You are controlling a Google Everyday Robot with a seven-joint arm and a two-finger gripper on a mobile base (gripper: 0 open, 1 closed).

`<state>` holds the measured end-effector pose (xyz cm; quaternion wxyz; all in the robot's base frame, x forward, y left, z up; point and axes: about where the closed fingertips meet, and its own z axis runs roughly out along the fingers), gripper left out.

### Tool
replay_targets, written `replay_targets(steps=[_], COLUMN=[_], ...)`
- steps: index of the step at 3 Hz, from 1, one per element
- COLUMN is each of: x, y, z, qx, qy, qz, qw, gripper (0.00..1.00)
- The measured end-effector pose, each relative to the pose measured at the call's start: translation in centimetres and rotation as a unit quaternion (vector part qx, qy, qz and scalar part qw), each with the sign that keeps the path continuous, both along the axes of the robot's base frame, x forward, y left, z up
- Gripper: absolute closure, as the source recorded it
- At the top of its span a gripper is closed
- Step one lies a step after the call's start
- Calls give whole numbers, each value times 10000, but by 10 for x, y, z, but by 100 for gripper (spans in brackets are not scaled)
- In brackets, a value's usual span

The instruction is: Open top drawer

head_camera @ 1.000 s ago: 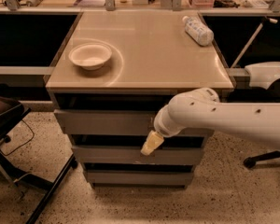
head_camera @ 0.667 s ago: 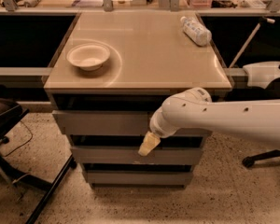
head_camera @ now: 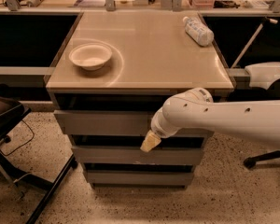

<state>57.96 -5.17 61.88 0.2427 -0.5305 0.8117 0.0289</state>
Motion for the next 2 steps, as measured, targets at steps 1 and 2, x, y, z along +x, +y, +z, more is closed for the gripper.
replay_targets(steps=[1, 2], x=[0, 0], y=[0, 0], z=[0, 9], qx=[0, 0], qy=[0, 0], qz=[0, 0], qw=[10000, 10000], gripper=[42, 65])
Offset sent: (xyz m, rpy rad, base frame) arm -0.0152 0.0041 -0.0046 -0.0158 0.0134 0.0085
